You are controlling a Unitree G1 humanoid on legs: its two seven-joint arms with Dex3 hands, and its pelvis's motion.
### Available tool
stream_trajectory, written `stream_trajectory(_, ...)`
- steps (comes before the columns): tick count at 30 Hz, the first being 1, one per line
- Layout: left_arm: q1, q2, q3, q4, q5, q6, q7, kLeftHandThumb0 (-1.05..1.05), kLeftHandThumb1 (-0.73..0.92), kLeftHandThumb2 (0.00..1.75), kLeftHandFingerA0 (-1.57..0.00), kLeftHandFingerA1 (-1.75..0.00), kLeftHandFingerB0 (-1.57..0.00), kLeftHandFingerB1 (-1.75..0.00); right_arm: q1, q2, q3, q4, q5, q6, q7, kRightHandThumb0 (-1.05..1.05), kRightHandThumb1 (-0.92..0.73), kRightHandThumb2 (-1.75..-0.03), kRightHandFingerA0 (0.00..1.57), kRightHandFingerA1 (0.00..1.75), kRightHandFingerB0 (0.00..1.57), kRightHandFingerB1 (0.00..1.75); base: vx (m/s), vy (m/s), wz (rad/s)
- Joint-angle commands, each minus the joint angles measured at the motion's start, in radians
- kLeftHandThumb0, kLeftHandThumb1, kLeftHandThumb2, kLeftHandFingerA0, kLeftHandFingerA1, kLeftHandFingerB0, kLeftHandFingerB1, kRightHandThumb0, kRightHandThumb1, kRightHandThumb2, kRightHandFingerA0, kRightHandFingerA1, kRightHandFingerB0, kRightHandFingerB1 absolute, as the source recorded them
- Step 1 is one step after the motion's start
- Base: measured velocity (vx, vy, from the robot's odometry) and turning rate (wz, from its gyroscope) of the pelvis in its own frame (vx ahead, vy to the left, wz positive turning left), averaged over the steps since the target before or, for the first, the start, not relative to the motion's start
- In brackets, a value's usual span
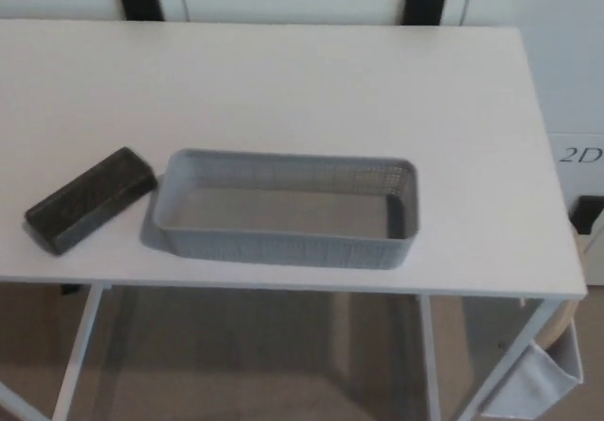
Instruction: The robot walks towards a desk on which an eraser is kept on the left hand side and a container is kept on the right hand side. The robot picks up the eraser using its left hand and places it in the container.
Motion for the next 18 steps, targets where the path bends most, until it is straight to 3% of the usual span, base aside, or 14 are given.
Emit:
stream_trajectory(1,-0.042,0.019,0.022,0.069,-0.012,0.001,-0.005,-0.42,0.63,0.59,-0.38,-0.41,-0.31,-0.31,-0.002,-0.005,0.008,0.014,-0.01,-0.027,-0.001,-0.36,-0.33,-0.5,0.61,0.65,0.36,0.45,0.0,0.0,0.0)
stream_trajectory(18,-0.048,0.023,0.02,0.063,-0.009,-0.004,-0.013,-0.4,0.63,0.59,-0.4,-0.41,-0.32,-0.31,-0.01,-0.002,0.012,0.01,-0.003,-0.019,0.003,-0.34,-0.34,-0.5,0.72,0.7,0.39,0.45,0.04,0.126,-0.01)
